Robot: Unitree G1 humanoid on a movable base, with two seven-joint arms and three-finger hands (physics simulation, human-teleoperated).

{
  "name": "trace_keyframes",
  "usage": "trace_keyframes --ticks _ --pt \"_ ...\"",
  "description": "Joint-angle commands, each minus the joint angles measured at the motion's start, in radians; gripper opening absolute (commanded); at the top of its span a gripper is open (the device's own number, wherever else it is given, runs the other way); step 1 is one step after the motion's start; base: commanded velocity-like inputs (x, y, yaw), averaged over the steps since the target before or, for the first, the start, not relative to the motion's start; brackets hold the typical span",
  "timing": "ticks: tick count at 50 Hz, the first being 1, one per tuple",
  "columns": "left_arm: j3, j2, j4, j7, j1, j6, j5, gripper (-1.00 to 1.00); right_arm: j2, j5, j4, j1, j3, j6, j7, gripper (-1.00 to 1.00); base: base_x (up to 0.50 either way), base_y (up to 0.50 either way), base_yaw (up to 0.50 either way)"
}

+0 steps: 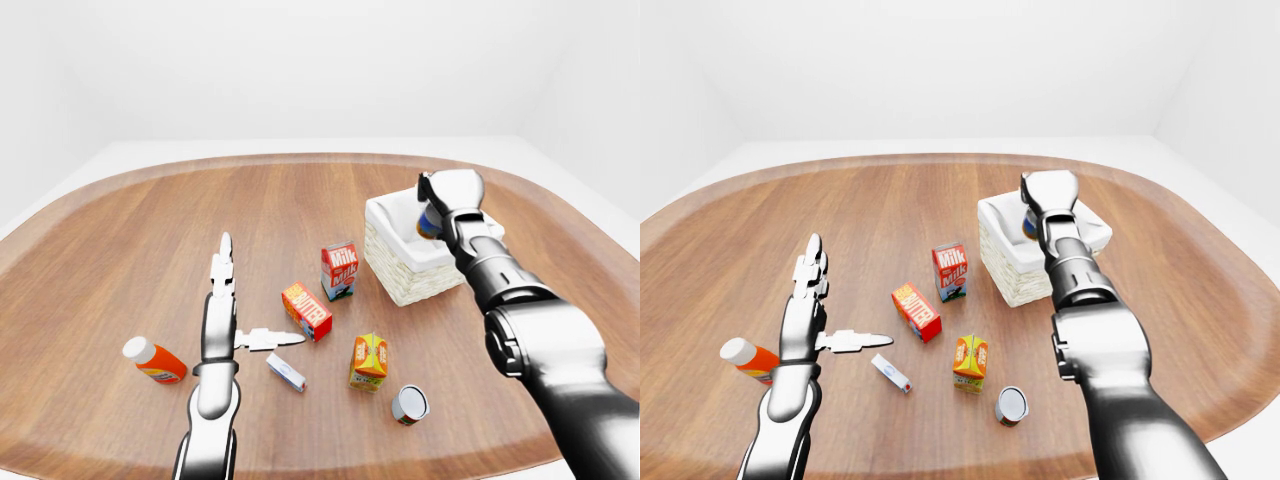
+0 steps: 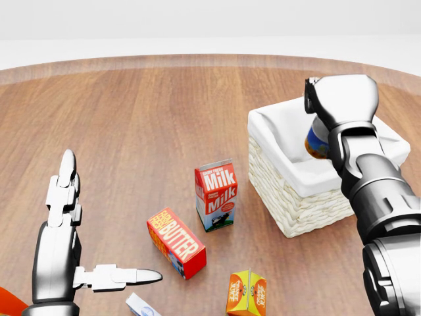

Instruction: Pick up the alphabet soup and the tomato sauce, and put them in the basket.

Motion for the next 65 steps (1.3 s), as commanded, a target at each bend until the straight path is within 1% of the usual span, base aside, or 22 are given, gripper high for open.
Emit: trace_keyframes --ticks 1,11,19,24,26,27,41,45,65 --pt "0.006 -0.001 -0.011 0.004 0.004 0.0 -0.007 1.0 -0.002 -0.008 -0.027 -0.013 -0.008 0.002 0.0 1.0 0.0 0.0 0.0" --pt "0.006 -0.001 -0.011 0.004 0.004 0.0 -0.007 1.0 -0.001 0.001 -0.028 -0.012 -0.008 0.004 0.0 1.0 0.0 0.0 0.0" --pt "0.006 -0.001 -0.011 0.004 0.004 0.0 -0.007 1.0 -0.003 0.005 -0.029 -0.018 -0.008 0.0 0.0 1.0 0.0 0.0 0.0" --pt "0.006 -0.001 -0.011 0.004 0.004 0.0 -0.007 1.0 -0.002 0.055 -0.03 -0.02 -0.034 -0.026 0.0 1.0 0.0 0.0 0.0" --pt "0.006 -0.001 -0.011 0.004 0.004 0.0 -0.007 1.0 -0.002 0.087 -0.032 -0.025 -0.048 -0.041 0.0 1.0 0.0 0.0 0.0" --pt "0.006 -0.001 -0.011 0.004 0.004 0.0 -0.006 1.0 -0.002 0.117 -0.033 -0.029 -0.064 -0.054 0.0 1.0 0.0 0.0 0.0" --pt "0.006 -0.001 -0.011 0.004 0.004 0.0 -0.007 1.0 -0.005 0.357 -0.043 -0.048 -0.098 -0.054 0.0 1.0 0.0 0.0 0.0" --pt "0.006 -0.001 -0.011 0.004 0.004 0.0 -0.007 1.0 -0.004 0.381 -0.044 -0.047 -0.086 -0.054 0.0 1.0 0.0 0.0 0.0" --pt "0.006 -0.001 -0.011 0.004 0.004 0.0 -0.007 1.0 0.028 0.538 -0.066 -0.066 -0.087 -0.054 0.0 1.0 0.0 0.0 0.0"
